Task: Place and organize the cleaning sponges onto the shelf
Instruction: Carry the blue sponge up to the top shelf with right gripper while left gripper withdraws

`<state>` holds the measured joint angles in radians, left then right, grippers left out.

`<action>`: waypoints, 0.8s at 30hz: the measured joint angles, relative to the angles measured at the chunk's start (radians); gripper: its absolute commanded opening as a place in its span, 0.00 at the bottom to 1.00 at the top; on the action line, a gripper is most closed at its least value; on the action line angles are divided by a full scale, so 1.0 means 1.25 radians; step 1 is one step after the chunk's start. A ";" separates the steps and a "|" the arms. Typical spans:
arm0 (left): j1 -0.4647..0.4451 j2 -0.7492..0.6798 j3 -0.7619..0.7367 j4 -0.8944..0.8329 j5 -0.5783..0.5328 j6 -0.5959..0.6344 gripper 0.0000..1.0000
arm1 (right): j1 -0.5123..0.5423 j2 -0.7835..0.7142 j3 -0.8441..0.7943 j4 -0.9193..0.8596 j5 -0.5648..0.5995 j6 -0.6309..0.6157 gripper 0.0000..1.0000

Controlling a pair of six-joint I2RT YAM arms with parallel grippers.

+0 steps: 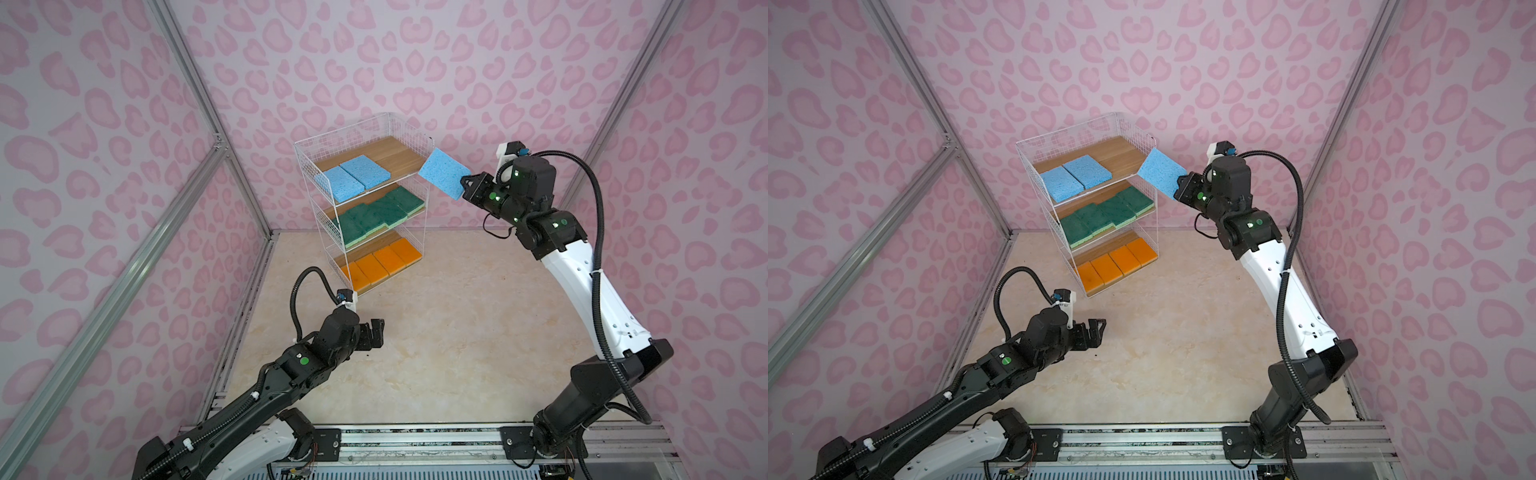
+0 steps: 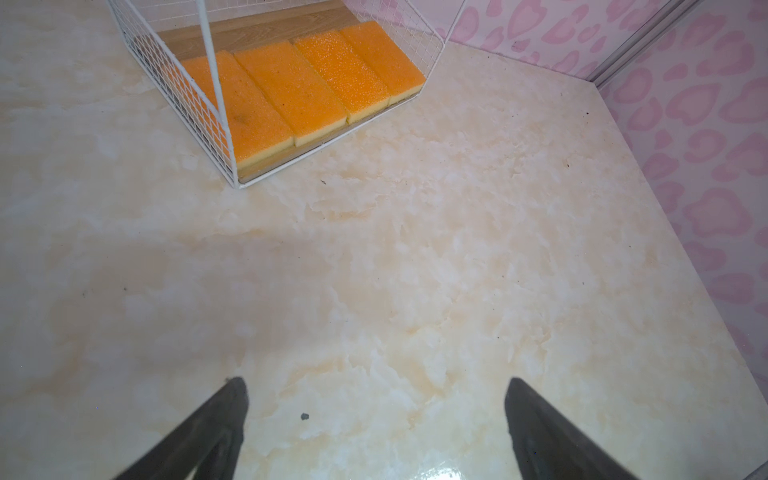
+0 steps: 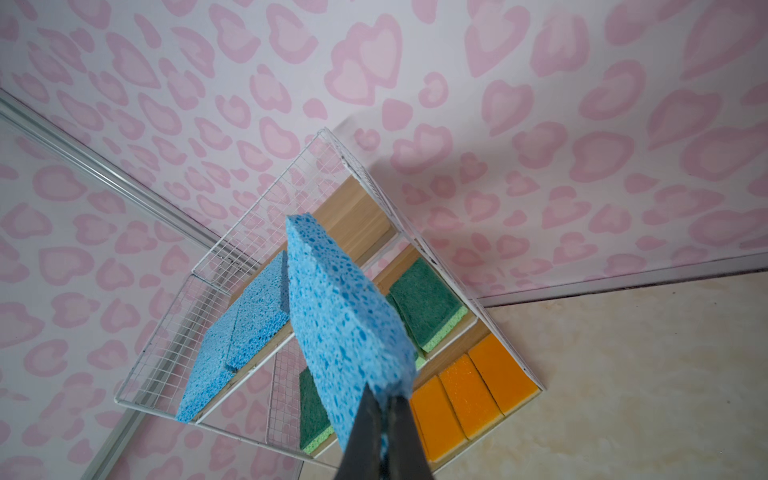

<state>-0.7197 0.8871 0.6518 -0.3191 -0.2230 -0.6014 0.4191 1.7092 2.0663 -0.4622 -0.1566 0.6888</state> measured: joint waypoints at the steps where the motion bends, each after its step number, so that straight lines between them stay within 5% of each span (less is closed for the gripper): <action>1: 0.000 -0.002 -0.001 0.000 -0.003 0.000 0.97 | 0.008 0.021 0.026 -0.002 0.002 0.000 0.00; 14: 0.000 -0.002 -0.033 0.000 0.014 -0.015 0.98 | 0.051 0.310 0.460 -0.047 0.017 0.012 0.00; 24: 0.000 -0.005 -0.049 0.001 0.029 -0.021 0.97 | 0.055 0.408 0.477 0.035 -0.002 0.065 0.00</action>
<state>-0.7193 0.8810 0.5903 -0.3180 -0.1864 -0.6277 0.4873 2.2192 2.6621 -0.4183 -0.1589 0.7704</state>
